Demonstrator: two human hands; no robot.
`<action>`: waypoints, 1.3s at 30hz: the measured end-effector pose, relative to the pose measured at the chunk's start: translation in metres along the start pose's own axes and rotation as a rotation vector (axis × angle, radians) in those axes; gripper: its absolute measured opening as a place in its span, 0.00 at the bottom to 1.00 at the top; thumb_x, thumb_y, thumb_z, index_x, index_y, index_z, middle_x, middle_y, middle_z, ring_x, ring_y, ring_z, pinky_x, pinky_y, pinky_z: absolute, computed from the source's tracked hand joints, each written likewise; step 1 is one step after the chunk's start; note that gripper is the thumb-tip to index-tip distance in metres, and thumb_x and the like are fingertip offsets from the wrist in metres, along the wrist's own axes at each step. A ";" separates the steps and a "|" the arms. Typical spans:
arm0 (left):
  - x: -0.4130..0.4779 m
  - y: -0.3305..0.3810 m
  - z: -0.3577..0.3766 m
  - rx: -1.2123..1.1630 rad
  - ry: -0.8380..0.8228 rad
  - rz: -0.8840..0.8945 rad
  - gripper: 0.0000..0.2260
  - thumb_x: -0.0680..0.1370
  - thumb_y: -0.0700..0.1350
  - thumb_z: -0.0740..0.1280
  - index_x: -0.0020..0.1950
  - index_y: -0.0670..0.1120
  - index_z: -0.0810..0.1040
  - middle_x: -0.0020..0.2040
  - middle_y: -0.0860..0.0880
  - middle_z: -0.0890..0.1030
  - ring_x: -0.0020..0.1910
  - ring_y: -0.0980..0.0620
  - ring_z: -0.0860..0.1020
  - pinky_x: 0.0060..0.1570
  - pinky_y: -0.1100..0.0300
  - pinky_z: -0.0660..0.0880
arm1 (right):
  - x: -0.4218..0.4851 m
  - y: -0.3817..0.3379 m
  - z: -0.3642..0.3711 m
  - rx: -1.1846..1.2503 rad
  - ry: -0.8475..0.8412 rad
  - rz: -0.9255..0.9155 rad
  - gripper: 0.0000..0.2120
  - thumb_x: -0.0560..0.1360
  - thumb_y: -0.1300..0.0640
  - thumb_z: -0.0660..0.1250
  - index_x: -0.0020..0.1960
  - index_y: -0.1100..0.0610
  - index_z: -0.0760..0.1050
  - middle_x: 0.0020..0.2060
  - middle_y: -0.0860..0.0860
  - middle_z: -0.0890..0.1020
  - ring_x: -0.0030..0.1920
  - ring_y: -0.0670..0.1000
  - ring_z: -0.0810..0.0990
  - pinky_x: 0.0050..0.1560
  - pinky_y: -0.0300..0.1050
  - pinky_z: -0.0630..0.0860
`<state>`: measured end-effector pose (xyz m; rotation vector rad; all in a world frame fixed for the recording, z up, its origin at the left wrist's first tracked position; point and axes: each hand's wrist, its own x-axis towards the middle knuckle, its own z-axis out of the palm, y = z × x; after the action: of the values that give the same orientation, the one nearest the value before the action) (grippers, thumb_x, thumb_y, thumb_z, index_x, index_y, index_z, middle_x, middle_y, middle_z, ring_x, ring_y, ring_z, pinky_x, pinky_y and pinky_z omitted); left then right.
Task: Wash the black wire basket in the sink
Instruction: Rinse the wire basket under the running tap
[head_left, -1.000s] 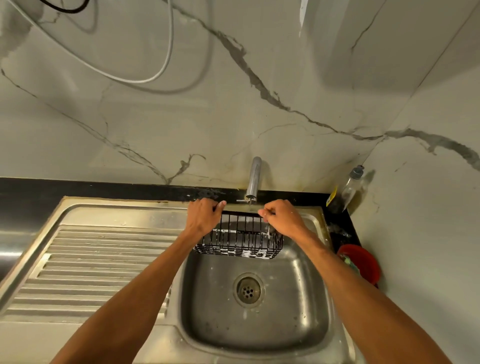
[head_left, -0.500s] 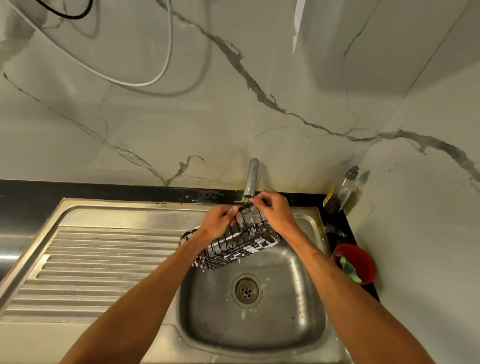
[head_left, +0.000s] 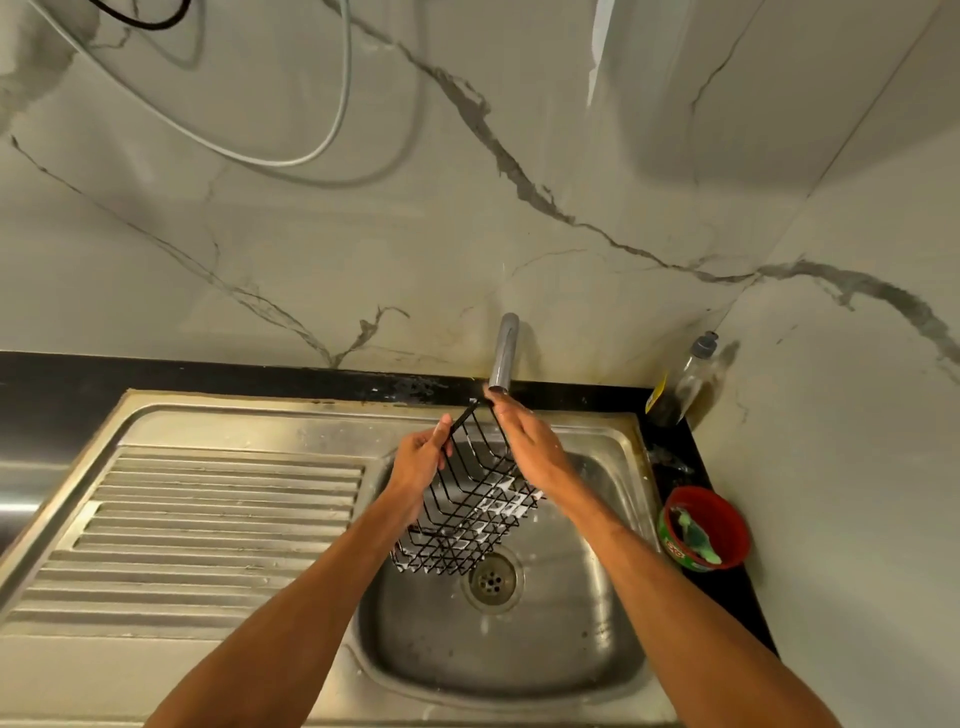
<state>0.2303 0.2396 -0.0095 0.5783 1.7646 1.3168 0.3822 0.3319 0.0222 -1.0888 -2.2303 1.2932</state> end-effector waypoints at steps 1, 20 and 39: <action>0.000 -0.001 -0.002 -0.028 0.005 0.002 0.22 0.82 0.60 0.62 0.35 0.47 0.74 0.31 0.48 0.71 0.35 0.53 0.67 0.39 0.57 0.63 | 0.001 0.002 -0.005 -0.033 0.005 0.081 0.23 0.83 0.37 0.44 0.76 0.37 0.61 0.75 0.49 0.68 0.72 0.54 0.69 0.71 0.60 0.66; -0.001 0.028 -0.002 -0.323 -0.056 -0.289 0.24 0.83 0.63 0.55 0.34 0.50 0.69 0.28 0.55 0.65 0.27 0.56 0.59 0.29 0.59 0.57 | 0.003 0.033 -0.005 0.391 0.426 0.279 0.25 0.83 0.42 0.55 0.78 0.46 0.60 0.78 0.47 0.60 0.77 0.52 0.59 0.75 0.58 0.60; 0.004 0.008 0.011 -0.014 -0.076 -0.023 0.59 0.51 0.63 0.82 0.75 0.49 0.59 0.58 0.44 0.79 0.57 0.44 0.80 0.60 0.44 0.79 | 0.013 0.019 0.013 -0.001 0.316 0.432 0.29 0.82 0.38 0.51 0.79 0.52 0.58 0.78 0.55 0.60 0.78 0.60 0.59 0.75 0.63 0.57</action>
<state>0.2363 0.2516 -0.0044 0.5905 1.6943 1.2740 0.3749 0.3396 -0.0017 -1.7104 -1.8242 1.1677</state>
